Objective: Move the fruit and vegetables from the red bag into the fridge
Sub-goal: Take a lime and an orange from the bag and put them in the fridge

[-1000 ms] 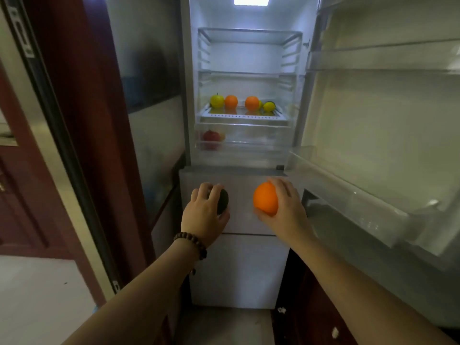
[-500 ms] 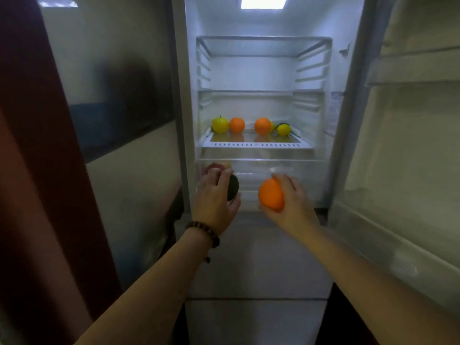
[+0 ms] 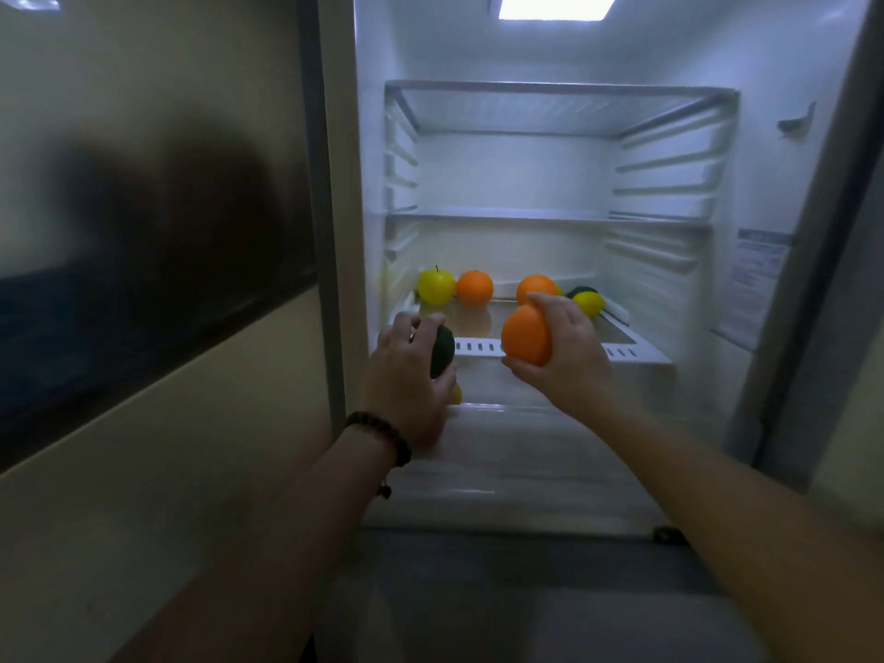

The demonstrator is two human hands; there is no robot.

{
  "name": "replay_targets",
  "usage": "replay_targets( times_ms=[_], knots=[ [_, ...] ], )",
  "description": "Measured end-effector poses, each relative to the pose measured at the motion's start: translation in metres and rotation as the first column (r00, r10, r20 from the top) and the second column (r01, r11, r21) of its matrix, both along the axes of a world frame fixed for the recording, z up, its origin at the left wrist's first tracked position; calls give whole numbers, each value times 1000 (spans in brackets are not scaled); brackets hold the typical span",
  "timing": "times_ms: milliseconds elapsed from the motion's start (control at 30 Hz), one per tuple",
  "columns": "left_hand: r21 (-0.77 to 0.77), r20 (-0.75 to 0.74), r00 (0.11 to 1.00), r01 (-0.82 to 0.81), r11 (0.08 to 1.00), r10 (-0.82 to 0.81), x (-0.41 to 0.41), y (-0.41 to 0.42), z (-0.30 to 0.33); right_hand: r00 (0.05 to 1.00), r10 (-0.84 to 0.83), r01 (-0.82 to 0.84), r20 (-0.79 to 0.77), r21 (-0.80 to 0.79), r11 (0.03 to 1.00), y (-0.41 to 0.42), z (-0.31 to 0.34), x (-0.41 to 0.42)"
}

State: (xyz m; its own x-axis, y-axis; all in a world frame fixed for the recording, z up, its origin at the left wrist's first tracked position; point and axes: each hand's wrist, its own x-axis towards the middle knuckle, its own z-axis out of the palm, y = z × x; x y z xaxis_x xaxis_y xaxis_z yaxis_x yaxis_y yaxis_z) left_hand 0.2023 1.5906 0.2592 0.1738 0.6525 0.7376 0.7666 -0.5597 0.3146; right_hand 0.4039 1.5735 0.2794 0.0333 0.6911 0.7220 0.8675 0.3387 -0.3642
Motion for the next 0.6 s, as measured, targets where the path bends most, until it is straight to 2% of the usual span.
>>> replay_targets(
  times_ms=[167,300,500,600],
  knots=[
    [-41,-14,1000,-18,999,17,6,23,3,996,80,-82,-24,-103,991,61,17,10],
    [-64,23,998,-59,996,61,6,31,0,987,145,-127,73,-202,971,113,30,12],
    [-98,65,995,-71,993,77,4,32,-3,965,184,-135,189,-245,960,183,36,5],
    [-118,56,996,-61,991,68,4,31,-3,972,193,-145,133,-306,941,209,37,-6]
  ],
)
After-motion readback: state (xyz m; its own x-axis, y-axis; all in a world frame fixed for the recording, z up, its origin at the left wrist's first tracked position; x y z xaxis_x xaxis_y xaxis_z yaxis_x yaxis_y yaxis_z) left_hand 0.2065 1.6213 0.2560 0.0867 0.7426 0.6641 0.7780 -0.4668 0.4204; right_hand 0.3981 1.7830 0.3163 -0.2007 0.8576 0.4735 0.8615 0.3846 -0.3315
